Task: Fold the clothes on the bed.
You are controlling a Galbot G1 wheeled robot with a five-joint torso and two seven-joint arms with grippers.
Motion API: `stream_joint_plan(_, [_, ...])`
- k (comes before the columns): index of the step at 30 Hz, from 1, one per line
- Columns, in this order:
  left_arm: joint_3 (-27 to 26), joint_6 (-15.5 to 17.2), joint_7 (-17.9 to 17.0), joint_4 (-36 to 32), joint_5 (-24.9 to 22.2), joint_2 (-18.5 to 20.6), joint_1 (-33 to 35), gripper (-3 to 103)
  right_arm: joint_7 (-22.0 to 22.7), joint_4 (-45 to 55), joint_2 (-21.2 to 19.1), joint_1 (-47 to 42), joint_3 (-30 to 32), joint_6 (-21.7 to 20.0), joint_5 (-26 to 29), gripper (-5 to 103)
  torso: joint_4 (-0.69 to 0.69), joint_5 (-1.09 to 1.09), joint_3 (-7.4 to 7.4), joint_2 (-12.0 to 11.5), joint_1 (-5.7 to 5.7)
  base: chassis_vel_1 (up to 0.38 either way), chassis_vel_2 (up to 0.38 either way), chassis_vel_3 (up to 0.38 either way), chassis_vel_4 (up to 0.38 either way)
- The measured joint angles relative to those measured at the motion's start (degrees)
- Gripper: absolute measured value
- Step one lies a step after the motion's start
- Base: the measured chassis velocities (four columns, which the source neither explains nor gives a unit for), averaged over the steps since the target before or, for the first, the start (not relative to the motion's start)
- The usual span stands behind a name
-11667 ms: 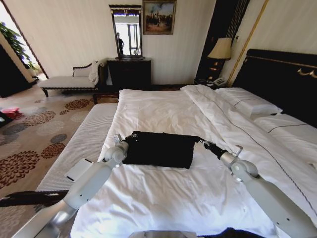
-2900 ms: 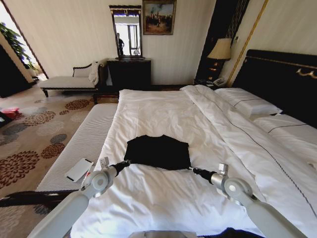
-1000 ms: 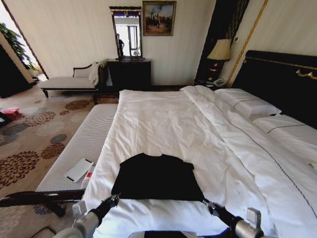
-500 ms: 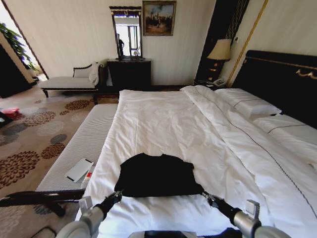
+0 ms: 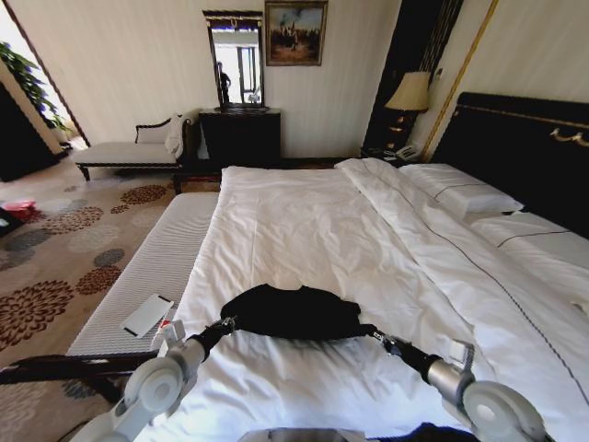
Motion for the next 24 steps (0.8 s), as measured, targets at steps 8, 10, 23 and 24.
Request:
stream_joint_plan(8, [2.92,0.50,-1.29,4.08,-2.63,-0.64,-6.76,2,1.15,-4.03,-2.00,5.65,-3.60,-0.78,2.19,0,0.00,0.00,0.00,0.00,0.00,0.000,0.000,0.000,0.000])
stream_joint_plan(10, [3.21,0.84,-1.55,4.73,-3.58,-0.89,-8.71,2,1.21,-4.80,-2.35,6.62,-4.04,-0.82,2.55,0,-0.01,0.00,0.00,0.00,0.00,0.000,0.000,0.000,0.000])
stream_joint_plan(23, [5.92,1.31,-1.94,9.11,-4.70,-1.99,-15.19,2,1.88,-9.25,-4.58,15.49,-8.96,-1.22,4.48,0,0.00,0.00,-0.01,0.01,0.00,0.000,0.000,0.000,0.000])
stream_joint_plan(24, [5.97,1.31,-1.95,9.24,-4.68,-2.17,-15.24,2,1.94,-9.50,-4.55,15.98,-9.24,-1.25,4.54,0,0.00,0.00,-0.01,0.01,-0.01,0.000,0.000,0.000,0.000])
